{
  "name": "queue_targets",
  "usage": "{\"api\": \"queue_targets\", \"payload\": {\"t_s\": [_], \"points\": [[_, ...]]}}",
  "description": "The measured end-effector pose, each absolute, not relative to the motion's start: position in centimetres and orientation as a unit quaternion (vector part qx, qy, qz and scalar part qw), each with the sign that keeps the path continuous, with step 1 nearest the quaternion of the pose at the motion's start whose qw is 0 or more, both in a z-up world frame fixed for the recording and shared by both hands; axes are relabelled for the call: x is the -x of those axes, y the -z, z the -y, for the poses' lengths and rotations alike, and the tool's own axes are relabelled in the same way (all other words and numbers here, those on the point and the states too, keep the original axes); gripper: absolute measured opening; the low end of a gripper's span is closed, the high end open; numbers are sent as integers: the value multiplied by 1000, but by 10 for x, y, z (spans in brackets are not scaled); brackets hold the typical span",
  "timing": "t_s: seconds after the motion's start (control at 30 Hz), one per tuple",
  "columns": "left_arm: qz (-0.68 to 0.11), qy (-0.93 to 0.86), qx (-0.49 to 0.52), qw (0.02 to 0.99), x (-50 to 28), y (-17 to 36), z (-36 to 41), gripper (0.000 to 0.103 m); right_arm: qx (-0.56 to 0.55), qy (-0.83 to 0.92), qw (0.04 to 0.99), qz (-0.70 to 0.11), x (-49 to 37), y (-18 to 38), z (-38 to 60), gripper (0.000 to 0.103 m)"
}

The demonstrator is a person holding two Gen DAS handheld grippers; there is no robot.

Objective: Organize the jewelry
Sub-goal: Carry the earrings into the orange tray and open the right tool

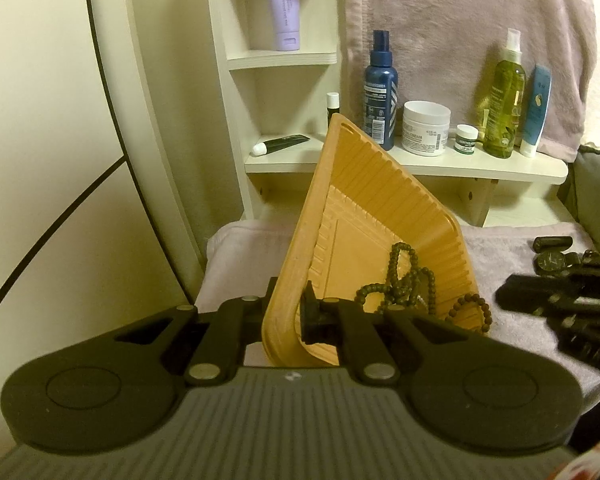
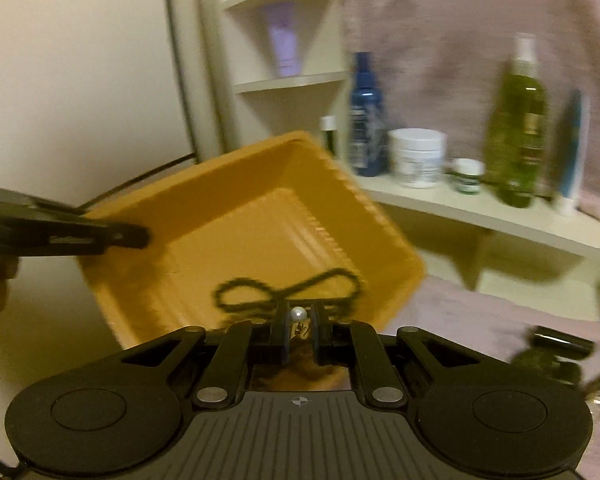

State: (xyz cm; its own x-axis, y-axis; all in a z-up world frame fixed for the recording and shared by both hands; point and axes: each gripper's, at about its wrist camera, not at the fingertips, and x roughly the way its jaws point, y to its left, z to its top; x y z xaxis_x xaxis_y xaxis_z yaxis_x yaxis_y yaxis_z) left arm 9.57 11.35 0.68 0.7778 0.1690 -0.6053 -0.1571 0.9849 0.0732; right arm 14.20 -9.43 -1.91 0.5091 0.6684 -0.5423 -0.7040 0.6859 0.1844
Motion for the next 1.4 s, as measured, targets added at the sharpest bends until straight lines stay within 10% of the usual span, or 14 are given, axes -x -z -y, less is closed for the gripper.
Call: {"api": "queue_targets", "payload": {"t_s": [0.53, 0.7, 1.4], "points": [[-321, -87, -7, 943, -96, -6, -114, 7, 40, -431, 842, -323, -136, 37, 68, 12], [-321, -87, -7, 943, -96, -6, -114, 7, 15, -418, 853, -312, -138, 34, 79, 53], [-321, -86, -5, 943, -96, -6, -115, 7, -13, -136, 935, -326, -164, 41, 218, 53]]}}
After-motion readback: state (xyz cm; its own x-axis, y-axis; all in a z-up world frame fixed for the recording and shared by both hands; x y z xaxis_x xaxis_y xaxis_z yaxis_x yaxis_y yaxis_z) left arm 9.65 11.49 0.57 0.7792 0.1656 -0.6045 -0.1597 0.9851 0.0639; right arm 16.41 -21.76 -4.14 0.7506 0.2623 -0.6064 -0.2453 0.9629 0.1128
